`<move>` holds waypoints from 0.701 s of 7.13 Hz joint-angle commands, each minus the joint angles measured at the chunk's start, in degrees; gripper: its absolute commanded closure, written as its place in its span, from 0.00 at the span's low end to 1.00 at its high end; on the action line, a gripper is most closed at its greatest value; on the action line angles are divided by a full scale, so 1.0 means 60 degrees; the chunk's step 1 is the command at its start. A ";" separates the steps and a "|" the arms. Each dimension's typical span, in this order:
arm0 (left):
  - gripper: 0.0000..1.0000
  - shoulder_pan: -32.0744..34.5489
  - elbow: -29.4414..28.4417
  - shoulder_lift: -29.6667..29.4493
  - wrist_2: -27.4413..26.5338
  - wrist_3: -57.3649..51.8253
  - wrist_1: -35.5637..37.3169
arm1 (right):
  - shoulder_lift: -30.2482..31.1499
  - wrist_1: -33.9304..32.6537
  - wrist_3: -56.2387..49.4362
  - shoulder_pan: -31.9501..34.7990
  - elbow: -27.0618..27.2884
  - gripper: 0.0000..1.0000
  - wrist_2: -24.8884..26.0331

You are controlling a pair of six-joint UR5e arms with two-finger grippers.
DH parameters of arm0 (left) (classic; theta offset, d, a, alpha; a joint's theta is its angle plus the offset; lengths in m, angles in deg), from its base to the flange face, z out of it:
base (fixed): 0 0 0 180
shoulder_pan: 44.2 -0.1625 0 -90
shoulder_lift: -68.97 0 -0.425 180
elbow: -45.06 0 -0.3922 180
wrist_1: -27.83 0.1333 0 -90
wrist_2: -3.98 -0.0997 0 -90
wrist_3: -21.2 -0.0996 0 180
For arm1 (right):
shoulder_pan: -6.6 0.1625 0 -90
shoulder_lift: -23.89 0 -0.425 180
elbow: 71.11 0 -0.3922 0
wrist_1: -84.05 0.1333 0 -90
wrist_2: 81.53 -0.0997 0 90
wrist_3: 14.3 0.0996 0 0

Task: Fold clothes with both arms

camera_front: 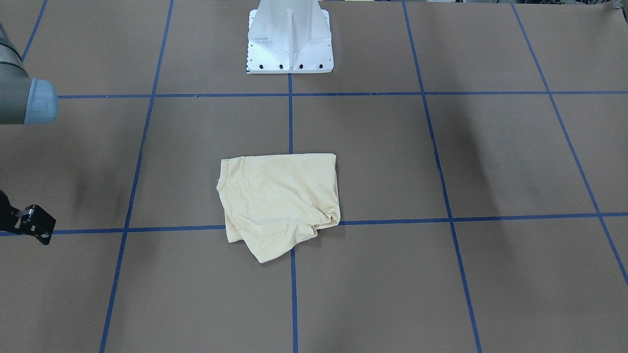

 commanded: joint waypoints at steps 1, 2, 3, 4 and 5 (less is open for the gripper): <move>0.00 0.0129 0.0158 -0.0074 -0.0022 -0.1817 0.1365 | 0.0368 -0.0437 -0.1236 0.0770 0.0010 0.00 -0.0184; 0.00 0.0290 0.0536 -0.0132 0.0051 -0.2217 0.2694 | 0.0369 -0.0716 -0.1253 0.1136 -0.0018 0.00 -0.0214; 0.00 0.0408 0.1309 -0.0583 0.0081 -0.2526 0.4795 | 0.0398 -0.1154 -0.1253 0.1574 -0.0004 0.00 -0.1041; 0.00 0.0453 0.2187 -0.0558 0.0081 -0.3733 0.6339 | 0.0630 -0.1521 -0.1543 0.2173 0.0112 0.00 -0.2108; 0.00 0.0613 0.2427 -0.0659 0.0081 -0.4209 0.7616 | 0.1125 -0.1539 -0.2735 0.2542 0.0128 0.00 -0.2394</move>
